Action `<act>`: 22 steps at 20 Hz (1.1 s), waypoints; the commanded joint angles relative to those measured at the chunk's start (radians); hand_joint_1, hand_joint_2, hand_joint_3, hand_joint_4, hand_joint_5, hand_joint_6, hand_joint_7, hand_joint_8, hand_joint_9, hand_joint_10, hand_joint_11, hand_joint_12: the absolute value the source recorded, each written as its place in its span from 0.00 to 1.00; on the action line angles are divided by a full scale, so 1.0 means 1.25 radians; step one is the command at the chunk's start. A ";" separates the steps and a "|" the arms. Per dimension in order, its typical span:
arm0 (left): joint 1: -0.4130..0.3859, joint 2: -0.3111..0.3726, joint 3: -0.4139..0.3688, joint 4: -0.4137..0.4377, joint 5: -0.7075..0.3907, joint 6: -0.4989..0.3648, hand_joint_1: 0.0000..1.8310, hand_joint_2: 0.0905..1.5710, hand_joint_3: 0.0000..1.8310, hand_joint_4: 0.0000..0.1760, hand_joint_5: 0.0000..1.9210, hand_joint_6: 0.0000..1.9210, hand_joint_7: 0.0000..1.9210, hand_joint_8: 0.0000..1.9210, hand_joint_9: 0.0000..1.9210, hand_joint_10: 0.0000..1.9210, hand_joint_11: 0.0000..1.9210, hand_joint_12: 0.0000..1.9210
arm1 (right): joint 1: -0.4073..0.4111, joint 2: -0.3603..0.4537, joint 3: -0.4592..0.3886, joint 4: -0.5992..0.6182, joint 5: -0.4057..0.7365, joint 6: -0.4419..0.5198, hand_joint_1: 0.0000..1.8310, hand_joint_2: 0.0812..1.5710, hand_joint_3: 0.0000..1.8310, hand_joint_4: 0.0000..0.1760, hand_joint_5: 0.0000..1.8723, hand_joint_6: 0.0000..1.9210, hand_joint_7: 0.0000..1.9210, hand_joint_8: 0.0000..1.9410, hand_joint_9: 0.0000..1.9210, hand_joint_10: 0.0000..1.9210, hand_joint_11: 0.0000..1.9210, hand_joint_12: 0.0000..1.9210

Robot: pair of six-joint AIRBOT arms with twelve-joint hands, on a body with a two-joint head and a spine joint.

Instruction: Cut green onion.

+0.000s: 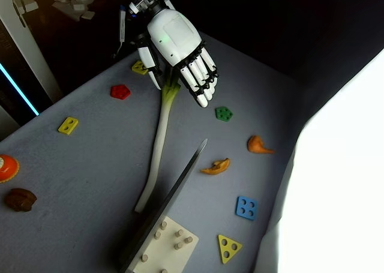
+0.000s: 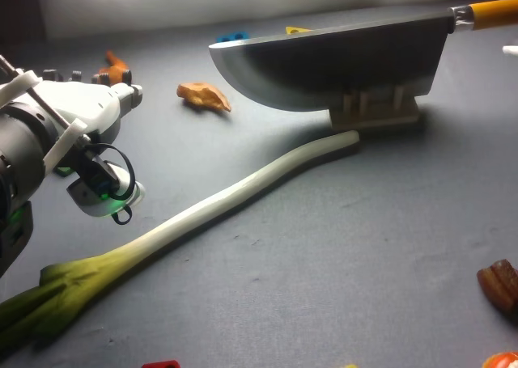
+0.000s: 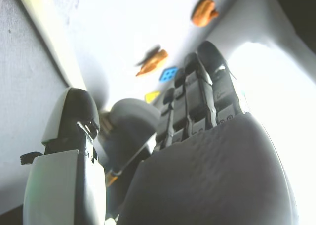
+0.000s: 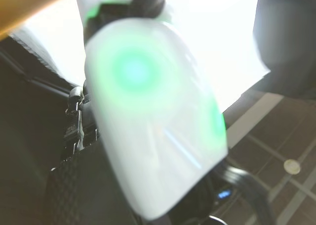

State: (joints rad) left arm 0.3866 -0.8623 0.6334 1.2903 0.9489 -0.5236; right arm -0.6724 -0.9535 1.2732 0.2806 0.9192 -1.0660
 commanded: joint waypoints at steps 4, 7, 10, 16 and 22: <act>-0.006 0.003 0.002 0.064 0.016 0.006 0.43 0.76 0.00 0.28 0.01 0.00 0.09 0.00 0.11 0.00 0.00 0.36 | -0.007 0.092 -0.102 -0.064 0.109 0.034 0.58 0.56 0.00 0.14 0.00 0.00 0.00 0.00 0.00 0.00 0.00 0.00; -0.006 0.003 0.002 0.066 0.016 0.006 0.42 0.77 0.00 0.29 0.00 0.00 0.08 0.00 0.09 0.00 0.00 0.31 | -0.021 0.156 -0.181 -0.096 0.109 0.034 0.57 0.57 0.00 0.11 0.00 0.00 0.00 0.00 0.00 0.00 0.00 0.00; -0.008 0.002 0.004 0.071 0.016 0.006 0.39 0.78 0.01 0.27 0.01 0.00 0.08 0.00 0.09 0.00 0.00 0.30 | -0.037 0.232 -0.274 -0.146 0.108 0.033 0.57 0.56 0.00 0.09 0.00 0.00 0.00 0.00 0.00 0.00 0.00 0.00; -0.007 -0.002 0.006 0.078 0.032 0.006 0.39 0.77 0.00 0.18 0.07 0.01 0.11 0.01 0.13 0.01 0.00 0.39 | -0.023 0.314 -0.408 -0.180 -0.006 0.037 0.46 0.59 0.01 0.00 0.00 0.00 0.00 0.00 0.00 0.00 0.00 0.00; -0.005 -0.010 -0.061 0.073 0.073 0.006 0.27 0.76 0.00 0.00 0.20 0.02 0.27 0.03 0.26 0.04 0.01 0.56 | 0.046 0.299 -0.456 -0.101 -0.166 -0.021 0.21 0.71 0.00 0.00 0.25 0.07 0.26 0.08 0.16 0.26 0.00 0.51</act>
State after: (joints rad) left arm 0.3874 -0.8711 0.5510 1.3010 1.0004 -0.5228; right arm -0.6243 -0.5858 0.7044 0.1627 0.6052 -1.0981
